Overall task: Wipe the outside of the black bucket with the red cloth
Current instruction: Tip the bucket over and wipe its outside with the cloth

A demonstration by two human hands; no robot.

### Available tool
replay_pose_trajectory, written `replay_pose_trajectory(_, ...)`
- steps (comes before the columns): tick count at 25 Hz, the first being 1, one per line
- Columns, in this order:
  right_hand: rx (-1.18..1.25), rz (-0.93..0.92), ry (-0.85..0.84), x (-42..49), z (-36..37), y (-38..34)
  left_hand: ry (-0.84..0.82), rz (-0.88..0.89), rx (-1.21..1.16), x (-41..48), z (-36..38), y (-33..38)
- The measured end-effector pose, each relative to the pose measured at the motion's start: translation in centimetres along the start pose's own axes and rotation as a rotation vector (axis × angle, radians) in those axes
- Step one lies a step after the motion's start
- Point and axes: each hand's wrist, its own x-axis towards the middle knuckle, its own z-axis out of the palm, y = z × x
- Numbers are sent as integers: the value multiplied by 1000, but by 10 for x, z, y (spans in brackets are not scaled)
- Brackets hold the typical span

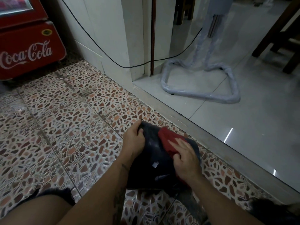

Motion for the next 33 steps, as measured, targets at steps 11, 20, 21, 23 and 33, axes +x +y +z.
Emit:
replay_pose_trajectory(11, -46, 25, -257, 48, 17, -55, 59, 267, 119, -61, -1, -26)
replay_pose_trajectory(20, -310, 234, -244, 20, -14, 1, -21, 11, 114, -39, -13, -4)
replay_pose_trajectory(21, -297, 180, -247, 17, -8, -9, -21, 1, 122, -38, -12, -2)
replay_pose_trajectory(23, -224, -7, -250, 8, 10, -34, -20, 10, 112, -36, -10, -4)
replay_pose_trajectory(33, -320, 15, -214, 44, 40, -58, -16, 88, 27, -32, -19, -27)
